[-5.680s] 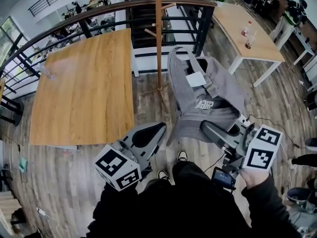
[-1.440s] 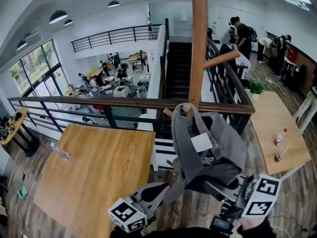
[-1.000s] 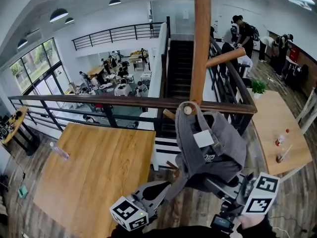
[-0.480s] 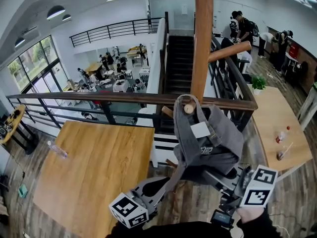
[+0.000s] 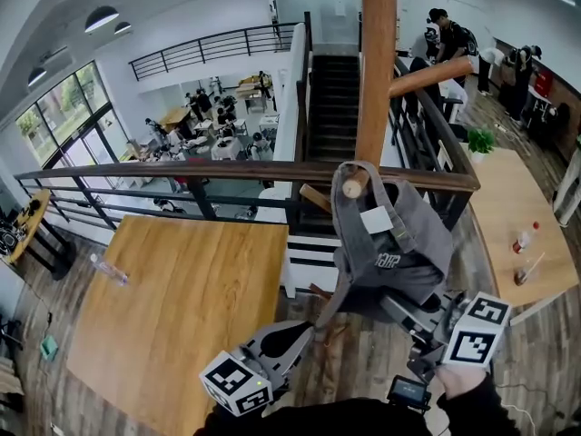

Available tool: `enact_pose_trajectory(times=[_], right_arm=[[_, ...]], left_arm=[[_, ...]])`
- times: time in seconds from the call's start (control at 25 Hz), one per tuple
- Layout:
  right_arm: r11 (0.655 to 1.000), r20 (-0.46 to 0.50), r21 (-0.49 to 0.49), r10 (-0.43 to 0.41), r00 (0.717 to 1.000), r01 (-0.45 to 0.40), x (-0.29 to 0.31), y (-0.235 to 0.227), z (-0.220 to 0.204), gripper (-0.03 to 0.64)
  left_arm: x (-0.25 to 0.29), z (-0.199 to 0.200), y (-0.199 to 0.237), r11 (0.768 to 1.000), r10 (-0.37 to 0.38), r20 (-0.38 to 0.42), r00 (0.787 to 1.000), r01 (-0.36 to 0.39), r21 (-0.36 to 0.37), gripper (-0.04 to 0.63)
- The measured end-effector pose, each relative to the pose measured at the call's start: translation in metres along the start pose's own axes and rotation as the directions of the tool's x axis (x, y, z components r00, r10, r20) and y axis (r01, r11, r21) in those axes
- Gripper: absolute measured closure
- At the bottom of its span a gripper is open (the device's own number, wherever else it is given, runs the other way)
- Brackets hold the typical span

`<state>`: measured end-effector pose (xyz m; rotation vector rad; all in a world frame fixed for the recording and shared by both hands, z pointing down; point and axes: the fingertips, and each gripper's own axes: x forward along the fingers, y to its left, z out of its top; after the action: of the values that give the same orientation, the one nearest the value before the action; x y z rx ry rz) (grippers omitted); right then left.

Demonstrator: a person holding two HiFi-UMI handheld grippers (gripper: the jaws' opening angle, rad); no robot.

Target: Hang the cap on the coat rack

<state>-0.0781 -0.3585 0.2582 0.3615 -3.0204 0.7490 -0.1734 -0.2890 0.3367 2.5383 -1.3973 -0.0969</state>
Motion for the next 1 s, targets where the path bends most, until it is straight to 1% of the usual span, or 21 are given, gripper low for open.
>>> enact_pose_trajectory(times=[0.24,0.4,0.52,0.68,0.84,1.0], right_arm=[[0.998,-0.045,-0.039,-0.042,0.998,0.04,0.01,0.003,-0.017,0.575],[0.999,-0.081,-0.015,-0.036,0.996,0.035,0.007,0.001,-0.028,0.574],[0.998,-0.104,-0.013,-0.055,0.993,0.054,0.003,-0.005,-0.027,0.574],[0.998,-0.108,0.021,-0.056,0.993,0.059,0.005,-0.002,-0.037,0.574],[0.998,-0.11,0.031,-0.057,0.992,0.061,0.018,-0.001,-0.045,0.574],[0.997,-0.109,0.06,-0.041,0.993,0.048,0.012,0.009,-0.046,0.574]], left_arm=[[-0.014,0.004,-0.005,1.0,-0.012,0.01,1.0,0.012,0.006,0.591],[-0.012,-0.01,-0.015,0.999,-0.03,-0.024,0.999,0.029,-0.038,0.591],[-0.006,-0.012,-0.024,0.997,-0.041,-0.043,0.998,0.038,-0.068,0.591],[-0.014,-0.025,-0.037,0.993,-0.063,-0.066,0.996,0.056,-0.103,0.591],[-0.02,-0.038,-0.034,0.99,-0.08,-0.09,0.993,0.069,-0.126,0.591],[-0.024,-0.054,-0.05,0.984,-0.109,-0.12,0.987,0.09,-0.153,0.591]])
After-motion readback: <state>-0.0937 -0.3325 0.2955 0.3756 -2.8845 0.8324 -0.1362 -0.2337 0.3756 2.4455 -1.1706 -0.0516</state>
